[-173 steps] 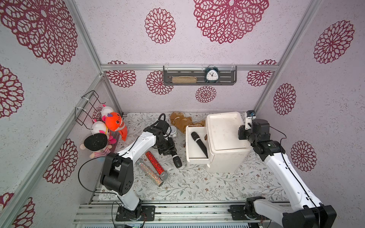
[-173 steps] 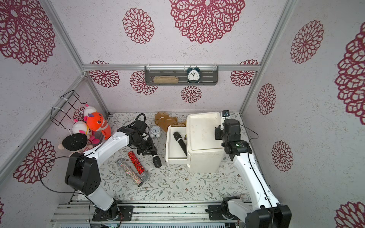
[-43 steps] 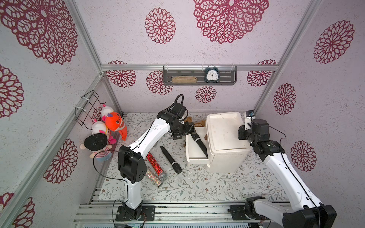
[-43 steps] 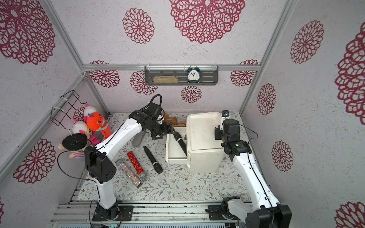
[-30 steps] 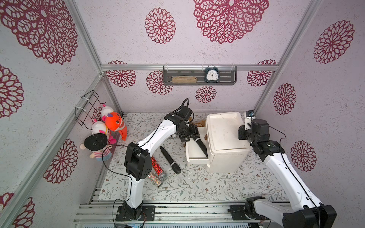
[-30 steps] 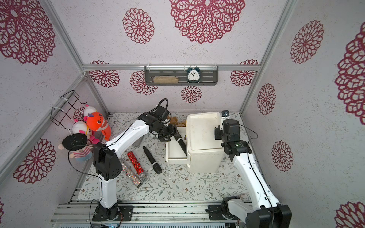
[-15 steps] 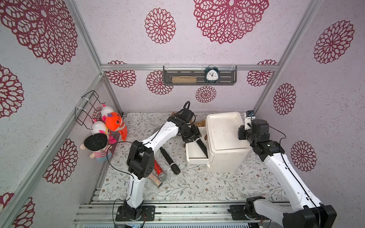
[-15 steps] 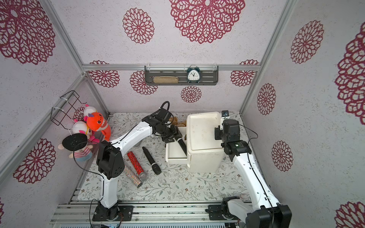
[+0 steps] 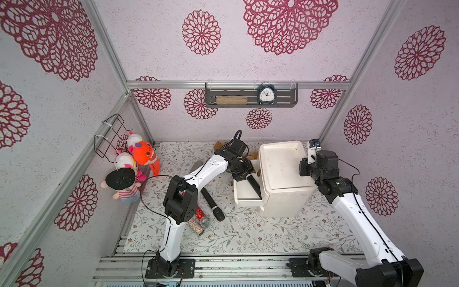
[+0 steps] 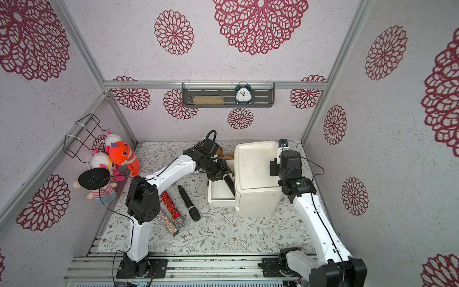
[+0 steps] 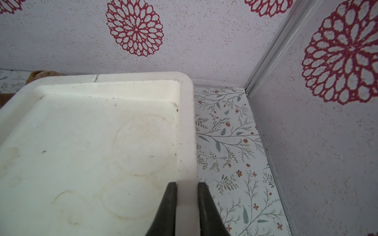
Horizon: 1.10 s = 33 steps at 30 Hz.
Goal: Take the microphone out of the drawer
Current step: Pick up the microphone from the drawer.
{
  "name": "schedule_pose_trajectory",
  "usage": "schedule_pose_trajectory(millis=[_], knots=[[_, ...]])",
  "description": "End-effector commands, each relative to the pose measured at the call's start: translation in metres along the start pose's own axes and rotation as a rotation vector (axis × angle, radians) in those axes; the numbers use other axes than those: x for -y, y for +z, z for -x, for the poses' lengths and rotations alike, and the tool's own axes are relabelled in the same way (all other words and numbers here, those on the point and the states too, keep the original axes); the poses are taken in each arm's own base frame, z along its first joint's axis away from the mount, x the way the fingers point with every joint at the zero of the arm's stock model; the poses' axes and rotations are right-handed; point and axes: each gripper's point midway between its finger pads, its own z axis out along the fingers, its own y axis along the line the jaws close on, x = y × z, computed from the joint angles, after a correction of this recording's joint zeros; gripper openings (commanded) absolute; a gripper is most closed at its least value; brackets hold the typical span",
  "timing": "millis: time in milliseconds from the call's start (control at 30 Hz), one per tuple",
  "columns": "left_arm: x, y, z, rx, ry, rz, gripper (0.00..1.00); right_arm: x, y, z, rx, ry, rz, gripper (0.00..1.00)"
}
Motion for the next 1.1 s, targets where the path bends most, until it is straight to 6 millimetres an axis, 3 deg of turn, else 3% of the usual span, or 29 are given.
schedule_pose_trajectory(millis=[0,700,1067], knots=[[-0.009,0.017,-0.002,-0.011,-0.017,0.041,0.62,-0.001,-0.009,0.024,0.114,-0.013,-0.004,0.00],[-0.040,0.034,-0.003,0.016,0.067,0.254,0.62,-0.002,-0.010,0.023,0.115,-0.009,0.000,0.00],[-0.053,0.032,0.001,0.061,0.120,0.359,0.54,-0.003,-0.010,0.024,0.117,-0.005,0.003,0.00]])
